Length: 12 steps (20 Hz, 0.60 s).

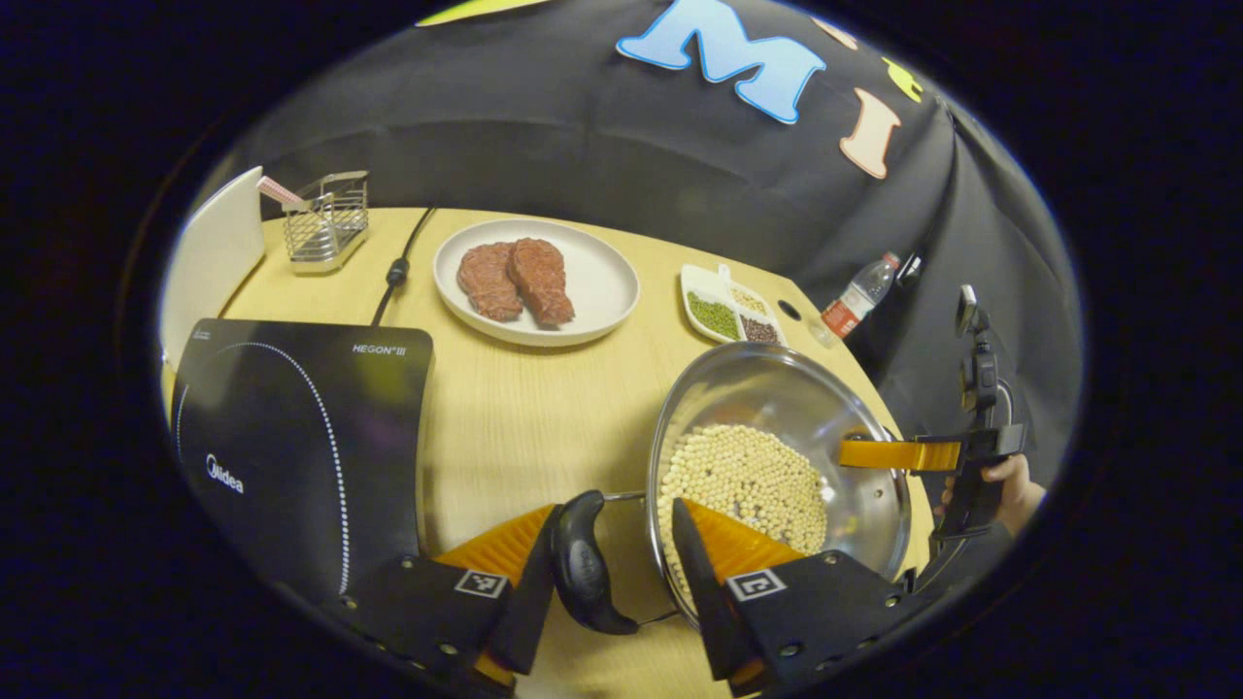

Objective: First push the handle of the pot to place it horizontally, then grasp the pot with both hands and set it on the induction cooktop.

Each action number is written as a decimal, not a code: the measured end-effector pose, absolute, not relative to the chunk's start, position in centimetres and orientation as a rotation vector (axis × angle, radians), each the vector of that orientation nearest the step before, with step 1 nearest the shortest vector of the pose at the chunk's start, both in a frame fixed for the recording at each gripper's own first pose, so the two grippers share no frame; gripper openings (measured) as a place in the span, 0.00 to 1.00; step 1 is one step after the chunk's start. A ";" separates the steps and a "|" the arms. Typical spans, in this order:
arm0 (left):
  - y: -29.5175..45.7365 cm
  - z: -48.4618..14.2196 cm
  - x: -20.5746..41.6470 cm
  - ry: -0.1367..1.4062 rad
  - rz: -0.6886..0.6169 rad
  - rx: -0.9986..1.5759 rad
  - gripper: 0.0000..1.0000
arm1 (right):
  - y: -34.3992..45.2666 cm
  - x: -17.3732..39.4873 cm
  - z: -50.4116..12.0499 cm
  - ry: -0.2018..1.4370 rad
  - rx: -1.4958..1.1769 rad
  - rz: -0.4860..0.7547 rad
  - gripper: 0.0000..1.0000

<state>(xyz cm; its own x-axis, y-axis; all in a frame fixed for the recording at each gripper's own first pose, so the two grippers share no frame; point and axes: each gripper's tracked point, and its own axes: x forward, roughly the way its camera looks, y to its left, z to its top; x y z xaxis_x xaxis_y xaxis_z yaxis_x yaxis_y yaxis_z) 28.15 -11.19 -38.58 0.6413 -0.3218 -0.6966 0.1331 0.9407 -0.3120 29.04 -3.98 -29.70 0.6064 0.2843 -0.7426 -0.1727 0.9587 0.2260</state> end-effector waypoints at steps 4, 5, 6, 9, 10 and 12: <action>-11.2 -39.3 28.1 0.855 -0.255 -0.302 0.53 | -4.3 28.5 -30.8 0.904 0.091 0.260 0.59; -11.3 -39.4 28.0 0.860 -0.250 -0.332 0.56 | -4.2 28.3 -30.4 0.904 0.095 0.267 0.59; -11.2 -39.2 27.9 0.861 -0.246 -0.359 0.55 | -4.2 28.4 -30.8 0.923 0.106 0.268 0.61; -11.3 -39.4 27.8 0.854 -0.244 -0.377 0.51 | -4.2 28.5 -30.7 0.920 0.126 0.271 0.59; -11.3 -39.4 27.9 0.851 -0.243 -0.367 0.55 | -4.4 28.4 -30.6 0.910 0.124 0.274 0.57; -11.4 -39.3 27.7 0.861 -0.238 -0.352 0.49 | -4.2 28.0 -30.9 0.915 0.123 0.261 0.57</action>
<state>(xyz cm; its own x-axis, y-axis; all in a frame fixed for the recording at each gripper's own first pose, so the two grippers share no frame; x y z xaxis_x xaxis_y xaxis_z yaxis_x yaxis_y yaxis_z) 27.65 -11.38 -39.32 0.6307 -0.3435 -0.6958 0.0629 0.9164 -0.3953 28.00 -4.22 -30.89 0.5811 0.2749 -0.7660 -0.1708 0.9615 0.2155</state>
